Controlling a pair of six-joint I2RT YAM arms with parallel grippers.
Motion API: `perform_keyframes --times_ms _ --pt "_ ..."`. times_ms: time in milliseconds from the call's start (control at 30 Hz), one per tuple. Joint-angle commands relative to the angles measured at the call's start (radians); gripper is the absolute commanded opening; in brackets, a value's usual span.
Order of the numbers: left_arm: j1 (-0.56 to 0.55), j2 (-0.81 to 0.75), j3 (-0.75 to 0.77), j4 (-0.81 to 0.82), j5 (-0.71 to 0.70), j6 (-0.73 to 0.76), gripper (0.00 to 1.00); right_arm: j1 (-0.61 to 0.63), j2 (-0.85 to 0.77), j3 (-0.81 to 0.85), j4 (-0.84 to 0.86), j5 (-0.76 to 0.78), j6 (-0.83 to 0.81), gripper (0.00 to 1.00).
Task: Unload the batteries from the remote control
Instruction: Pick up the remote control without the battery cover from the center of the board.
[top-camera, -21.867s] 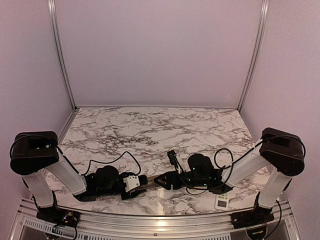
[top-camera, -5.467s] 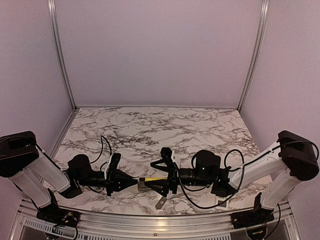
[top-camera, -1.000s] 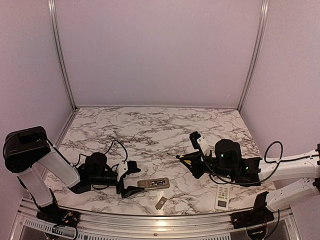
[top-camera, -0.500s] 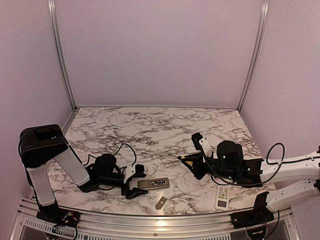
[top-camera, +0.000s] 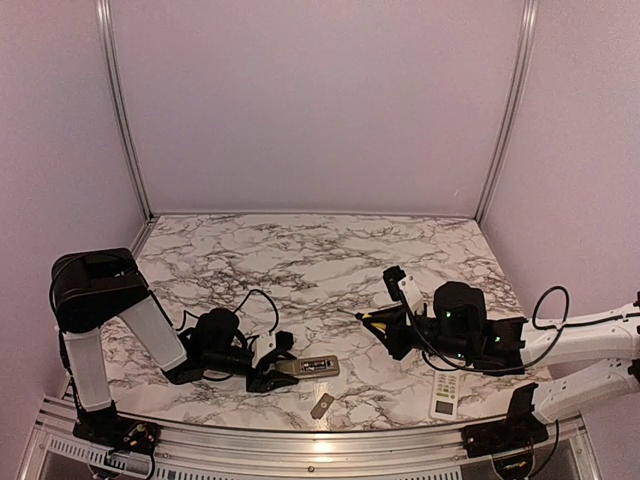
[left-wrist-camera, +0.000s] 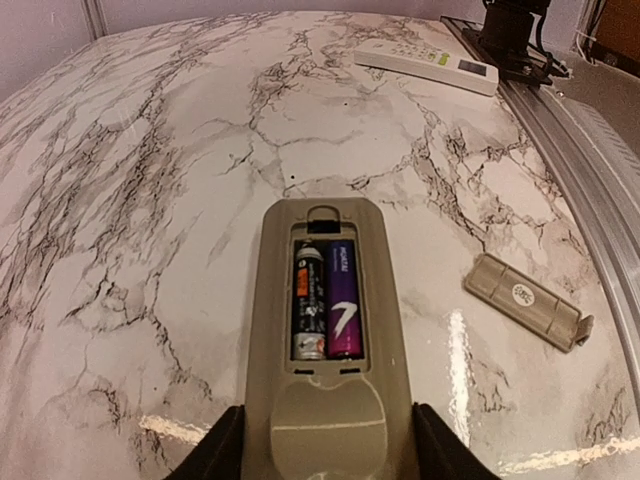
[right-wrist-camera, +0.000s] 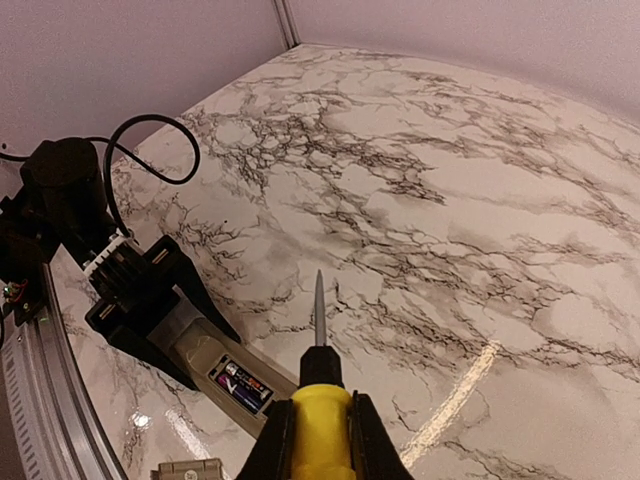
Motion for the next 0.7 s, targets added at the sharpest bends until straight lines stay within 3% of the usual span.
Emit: perform_keyframes --times_ms 0,233,667 --pt "-0.001 0.014 0.010 -0.013 0.020 0.007 0.45 -0.006 -0.009 0.001 0.003 0.006 0.003 0.00" --pt "-0.002 -0.036 -0.001 -0.034 0.003 0.003 0.26 -0.005 -0.004 0.008 0.003 0.005 -0.003 0.00" --pt "-0.050 -0.169 -0.028 -0.065 -0.155 0.051 0.15 -0.006 -0.001 0.026 -0.020 -0.006 -0.004 0.00"
